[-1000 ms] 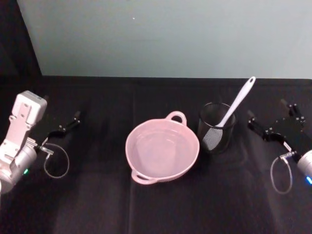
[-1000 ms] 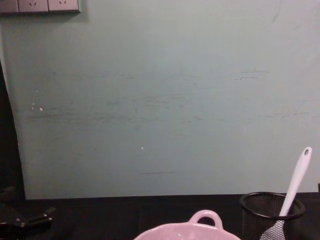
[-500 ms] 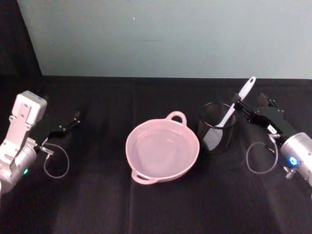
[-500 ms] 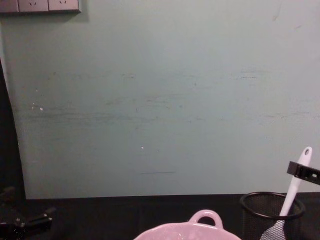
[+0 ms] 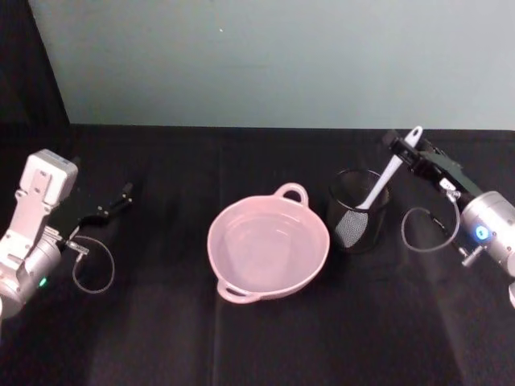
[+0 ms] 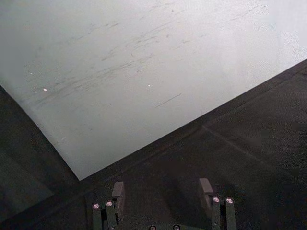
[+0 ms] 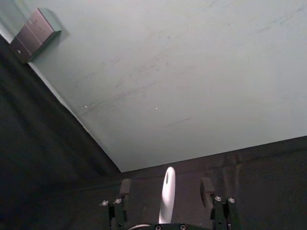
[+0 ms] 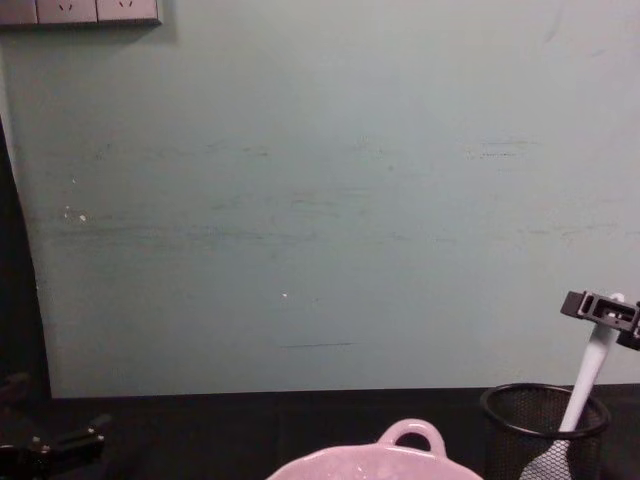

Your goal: Use the one hand to pick up the spoon and stir the clear water in the bowl.

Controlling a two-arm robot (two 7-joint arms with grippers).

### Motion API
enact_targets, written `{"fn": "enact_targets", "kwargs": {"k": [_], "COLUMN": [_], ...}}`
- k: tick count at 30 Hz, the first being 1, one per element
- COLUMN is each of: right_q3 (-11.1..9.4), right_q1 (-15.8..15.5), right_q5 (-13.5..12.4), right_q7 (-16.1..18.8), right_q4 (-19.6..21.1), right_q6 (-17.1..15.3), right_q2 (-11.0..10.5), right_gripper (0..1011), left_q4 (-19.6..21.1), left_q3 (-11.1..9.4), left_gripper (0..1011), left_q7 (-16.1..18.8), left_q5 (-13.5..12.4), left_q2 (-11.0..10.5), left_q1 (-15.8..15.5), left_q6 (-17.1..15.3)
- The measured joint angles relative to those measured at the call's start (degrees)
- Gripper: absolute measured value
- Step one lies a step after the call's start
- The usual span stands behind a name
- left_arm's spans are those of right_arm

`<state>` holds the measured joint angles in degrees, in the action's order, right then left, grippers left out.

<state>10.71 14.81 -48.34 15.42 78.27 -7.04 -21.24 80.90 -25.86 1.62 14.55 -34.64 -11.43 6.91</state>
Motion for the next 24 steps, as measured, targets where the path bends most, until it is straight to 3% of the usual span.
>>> {"fn": "enact_targets", "kwargs": {"k": [4, 9, 11, 24], "right_q3": [-0.25, -0.17, -0.01, 1.34], "right_q1": [0.90, 1.23, 1.41, 1.87], "right_q5": [-2.72, -4.15, -4.72, -6.43], "right_q7": [0.64, 0.81, 0.89, 1.14], "right_q4": [-0.91, -1.17, -1.36, -1.88], "right_q6": [-1.63, -2.10, -2.13, -1.60], "right_q2": [0.10, -0.09, -0.21, -1.14], "right_gripper": [816, 707, 609, 200], "left_q4": [0.00, 0.00, 0.00, 0.00], "left_q3": [0.00, 0.00, 0.00, 0.00], "left_gripper": [1011, 1011, 1011, 1011], "left_q7": [0.00, 0.00, 0.00, 0.00], "left_q5": [0.00, 0.00, 0.00, -0.01], "left_q2": [0.00, 0.00, 0.00, 0.00], "left_q1": [0.00, 0.00, 0.00, 0.00], "left_q6": [0.00, 0.00, 0.00, 0.00]}}
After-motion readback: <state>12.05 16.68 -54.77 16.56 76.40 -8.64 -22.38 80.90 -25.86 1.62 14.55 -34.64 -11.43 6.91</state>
